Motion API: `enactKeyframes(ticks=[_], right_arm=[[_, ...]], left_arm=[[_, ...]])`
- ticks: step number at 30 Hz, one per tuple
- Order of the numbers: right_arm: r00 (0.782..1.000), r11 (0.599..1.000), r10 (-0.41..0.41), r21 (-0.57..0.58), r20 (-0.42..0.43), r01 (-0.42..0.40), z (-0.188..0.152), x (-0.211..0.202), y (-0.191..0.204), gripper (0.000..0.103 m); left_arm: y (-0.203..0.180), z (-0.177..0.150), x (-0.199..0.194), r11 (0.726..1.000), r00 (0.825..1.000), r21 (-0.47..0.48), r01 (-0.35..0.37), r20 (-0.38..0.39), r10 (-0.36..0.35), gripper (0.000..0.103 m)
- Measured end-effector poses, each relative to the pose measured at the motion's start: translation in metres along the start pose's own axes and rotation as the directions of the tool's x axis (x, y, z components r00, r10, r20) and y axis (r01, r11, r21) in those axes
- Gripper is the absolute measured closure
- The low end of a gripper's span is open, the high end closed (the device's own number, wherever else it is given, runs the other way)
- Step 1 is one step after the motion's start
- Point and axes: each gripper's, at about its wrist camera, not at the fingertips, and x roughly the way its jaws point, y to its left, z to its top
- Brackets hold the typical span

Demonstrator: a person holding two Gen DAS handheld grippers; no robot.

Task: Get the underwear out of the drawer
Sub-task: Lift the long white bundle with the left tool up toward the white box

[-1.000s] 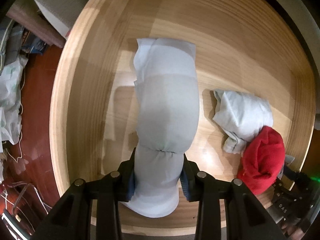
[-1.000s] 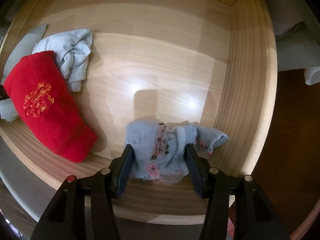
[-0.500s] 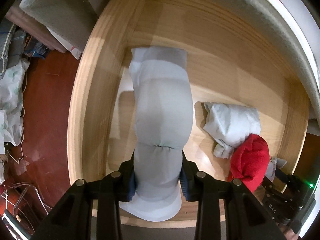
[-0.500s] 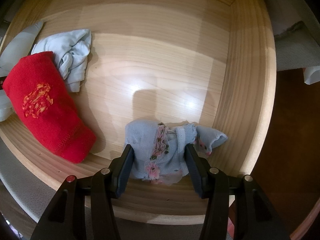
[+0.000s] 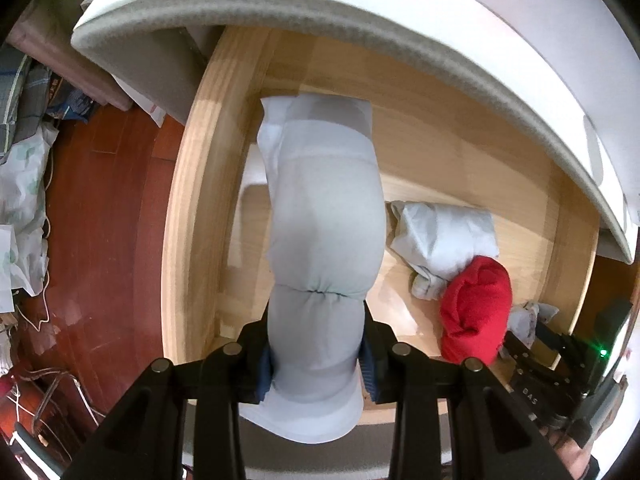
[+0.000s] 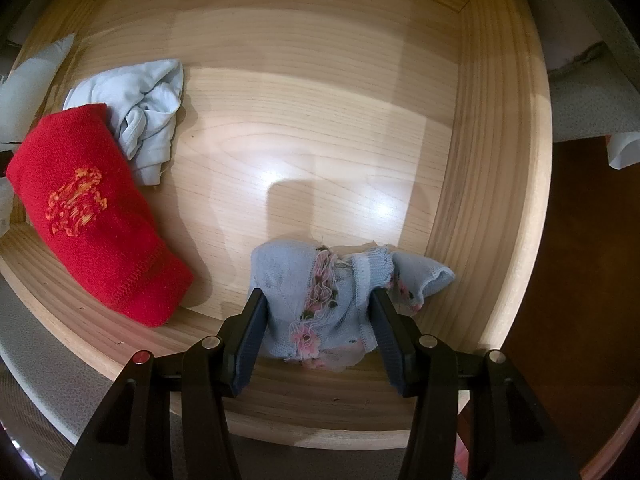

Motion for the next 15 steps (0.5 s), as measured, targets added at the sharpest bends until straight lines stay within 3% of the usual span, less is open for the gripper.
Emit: enactKeyframes(ticks=[15], right_arm=[[1.000, 1.000, 0.001, 0.000, 0.001, -0.001, 0.001, 0.000, -0.001, 0.054]], left_arm=[[-0.002, -0.016, -0.021, 0.997, 0.999, 0.069, -0.032, -0.016, 0.033, 0.069]])
